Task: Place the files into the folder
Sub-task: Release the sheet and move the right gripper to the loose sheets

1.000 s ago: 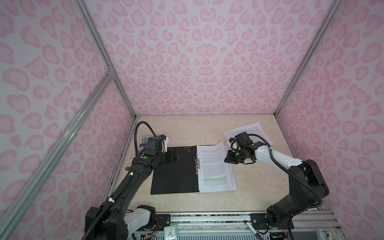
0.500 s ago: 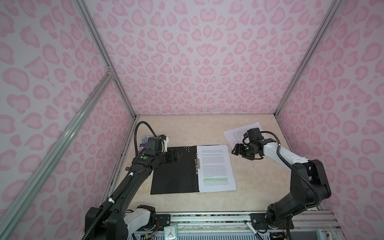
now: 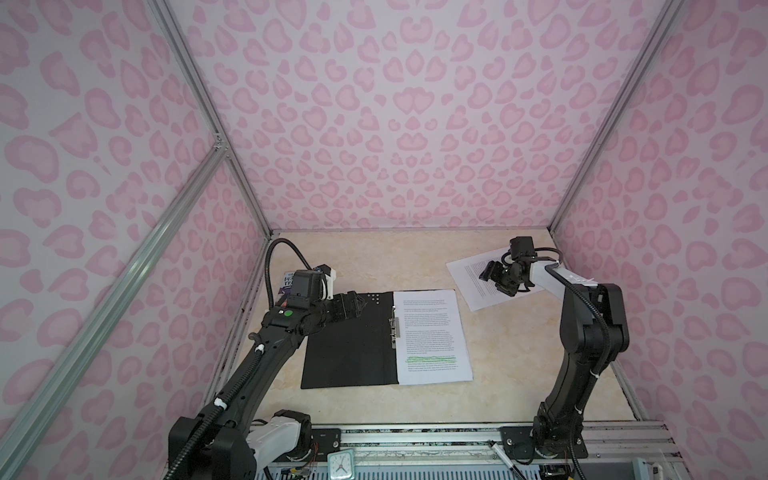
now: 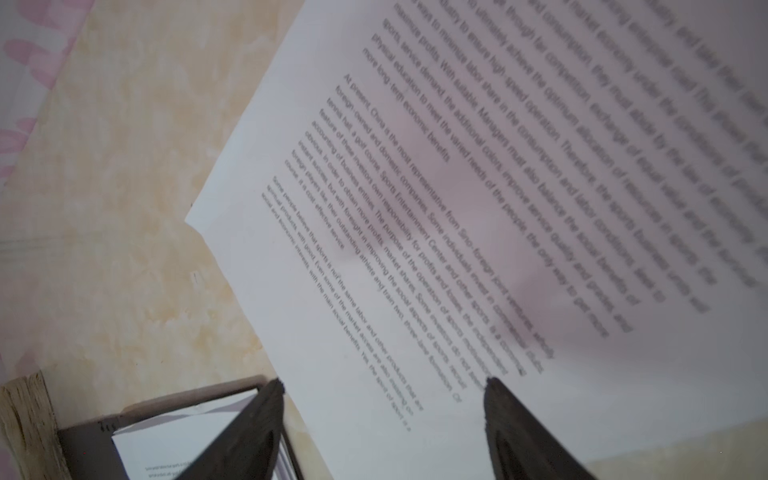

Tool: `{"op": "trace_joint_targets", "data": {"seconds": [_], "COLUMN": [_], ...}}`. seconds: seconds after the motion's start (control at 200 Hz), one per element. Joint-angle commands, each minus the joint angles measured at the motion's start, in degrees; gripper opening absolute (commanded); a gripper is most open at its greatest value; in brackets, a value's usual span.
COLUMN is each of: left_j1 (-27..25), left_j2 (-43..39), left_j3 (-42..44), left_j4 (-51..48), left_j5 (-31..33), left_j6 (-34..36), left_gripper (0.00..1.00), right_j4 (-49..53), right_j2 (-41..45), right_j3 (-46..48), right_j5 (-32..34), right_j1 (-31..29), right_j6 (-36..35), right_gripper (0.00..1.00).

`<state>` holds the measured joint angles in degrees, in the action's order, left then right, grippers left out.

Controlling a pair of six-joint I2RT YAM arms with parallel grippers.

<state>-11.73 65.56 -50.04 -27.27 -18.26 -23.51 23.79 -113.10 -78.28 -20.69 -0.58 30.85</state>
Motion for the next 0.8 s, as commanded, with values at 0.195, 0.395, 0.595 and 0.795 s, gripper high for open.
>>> {"op": "trace_joint_targets", "data": {"seconds": [0.195, 0.395, 0.595, 0.795], "left_j1": [0.21, 0.12, 0.12, 0.12], "left_j2": [0.84, -0.26, -0.04, 1.41], "left_j3": [-0.85, -0.54, -1.11, -1.81], "left_j4": [0.97, 1.78, 2.11, 3.5], "left_j5": [-3.4, -1.96, -5.75, -11.75], "left_j6": [-0.15, -2.34, -1.18, -2.9], "left_gripper": [0.97, 0.97, 0.97, 0.97], "right_j4": [-1.4, -4.78, -8.4, -9.68], "right_j2": [-2.74, -0.46, 5.52, 13.11], "right_j3": [0.99, 8.27, 17.7, 26.53], "right_j5": [-1.03, -3.82, -7.75, -11.65], "right_j1": [-2.59, 0.1, 4.83, 10.95], "right_j6": [0.97, 2.39, 3.16, 2.59], "right_gripper": [0.75, 0.75, 0.75, 0.75]}}
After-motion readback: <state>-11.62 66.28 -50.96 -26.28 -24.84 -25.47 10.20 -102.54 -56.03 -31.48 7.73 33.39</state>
